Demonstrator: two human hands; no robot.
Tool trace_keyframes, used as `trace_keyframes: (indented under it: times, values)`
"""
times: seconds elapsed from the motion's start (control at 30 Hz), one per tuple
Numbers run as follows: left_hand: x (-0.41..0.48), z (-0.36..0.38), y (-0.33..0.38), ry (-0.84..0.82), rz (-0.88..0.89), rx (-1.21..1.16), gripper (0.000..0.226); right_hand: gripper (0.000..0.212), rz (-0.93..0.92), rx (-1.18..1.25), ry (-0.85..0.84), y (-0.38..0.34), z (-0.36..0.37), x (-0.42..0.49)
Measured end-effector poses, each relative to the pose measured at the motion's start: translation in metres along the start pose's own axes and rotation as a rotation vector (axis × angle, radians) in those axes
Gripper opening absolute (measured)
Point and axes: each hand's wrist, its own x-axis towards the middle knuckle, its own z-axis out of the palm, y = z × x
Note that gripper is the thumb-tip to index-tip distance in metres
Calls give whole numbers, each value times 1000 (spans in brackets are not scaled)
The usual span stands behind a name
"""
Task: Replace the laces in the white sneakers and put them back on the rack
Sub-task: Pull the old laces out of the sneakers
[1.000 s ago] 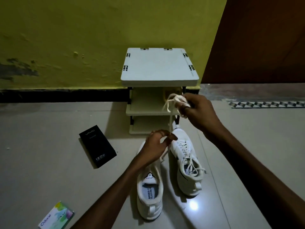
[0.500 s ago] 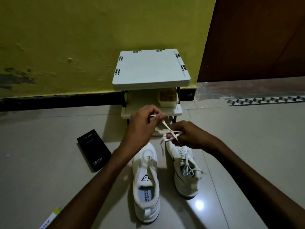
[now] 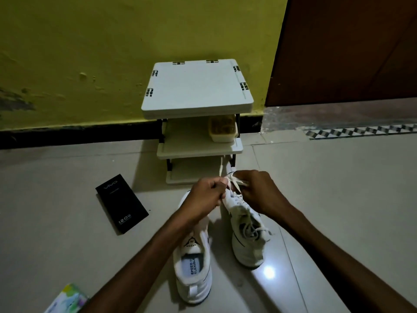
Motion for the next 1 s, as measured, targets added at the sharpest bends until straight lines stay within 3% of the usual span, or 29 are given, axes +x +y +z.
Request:
trace_keyframes:
  times: [0.13,0.23,0.33,0.43,0.5,0.67,0.73,0.87,1.0]
  values:
    - [8,-1,3,-18,3,178,30,17,0,23,-250,3,-3,-4]
    - [13,4,2,-61,16,256,29,13,94,275,-395,17,-9,-10]
    - [22,13,7,-148,40,308,28,14,152,478,-259,27,-18,-18]
    - [33,24,12,-300,42,325,30,13,217,494,-51,43,-25,-22]
    - [40,31,16,-375,49,358,31,10,251,467,-24,53,-29,-25]
    - [58,48,16,-252,248,580,15,18,315,275,-78,74,-46,-36]
    - [65,55,15,-212,243,418,9,19,342,274,-137,88,-55,-42]
    - [71,85,19,-160,110,-173,16,15,370,382,-153,116,-71,-55]
    - [69,139,18,-127,-72,-374,20,12,435,483,-22,140,-71,-67]
